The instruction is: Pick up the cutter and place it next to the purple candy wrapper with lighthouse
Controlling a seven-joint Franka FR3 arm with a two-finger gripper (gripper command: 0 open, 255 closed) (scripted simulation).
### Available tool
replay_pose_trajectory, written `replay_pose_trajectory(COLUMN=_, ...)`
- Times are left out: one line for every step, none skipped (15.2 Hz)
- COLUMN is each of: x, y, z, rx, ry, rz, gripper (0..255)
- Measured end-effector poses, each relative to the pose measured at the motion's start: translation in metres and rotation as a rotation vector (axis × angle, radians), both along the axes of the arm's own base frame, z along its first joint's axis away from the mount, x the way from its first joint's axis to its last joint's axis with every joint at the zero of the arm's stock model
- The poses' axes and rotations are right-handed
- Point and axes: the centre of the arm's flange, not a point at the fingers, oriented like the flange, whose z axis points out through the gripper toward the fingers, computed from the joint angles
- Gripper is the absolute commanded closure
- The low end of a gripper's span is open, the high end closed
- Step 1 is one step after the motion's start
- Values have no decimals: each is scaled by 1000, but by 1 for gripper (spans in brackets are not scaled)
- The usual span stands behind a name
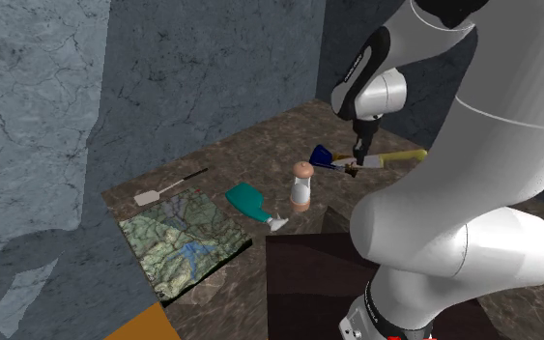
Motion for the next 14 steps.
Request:
replay_pose_trajectory(x=-5, y=-14, z=-1, rx=0, ry=0, rz=-1, gripper=255)
replay_pose_trajectory(x=-11, y=-25, z=1, rx=0, ry=0, rz=0, gripper=255)
replay_pose_trajectory(x=-13, y=-38, z=2, rx=0, ry=0, rz=0, gripper=255)
replay_pose_trajectory(x=-17, y=-53, z=2, rx=0, ry=-1, rz=0, gripper=255)
replay_pose_trajectory(x=-23, y=-67, z=-1, rx=0, ry=0, rz=0, gripper=255)
replay_pose_trajectory(x=-27, y=-76, z=-2, rx=0, ry=0, rz=0, gripper=255)
replay_pose_trajectory(x=-32, y=-88, z=1, rx=0, ry=0, rz=0, gripper=255)
replay_pose_trajectory(x=-34, y=-102, z=0, rx=0, ry=-1, rz=0, gripper=255)
replay_pose_trajectory(x=-40, y=-115, z=2, rx=0, ry=-1, rz=-1, gripper=255)
replay_pose_trajectory(x=-44, y=-128, z=1, rx=0, ry=-1, rz=0, gripper=255)
replay_pose_trajectory(x=-49, y=-140, z=2, rx=0, ry=0, rz=0, gripper=255)
replay_pose_trajectory(x=-53, y=-150, z=0, rx=0, ry=-1, rz=0, gripper=255)
replay_pose_trajectory(x=-57, y=-159, z=0, rx=1, ry=0, rz=0, gripper=255)
replay_pose_trajectory(x=-58, y=-171, z=-1, rx=0, ry=-1, rz=0, gripper=255)
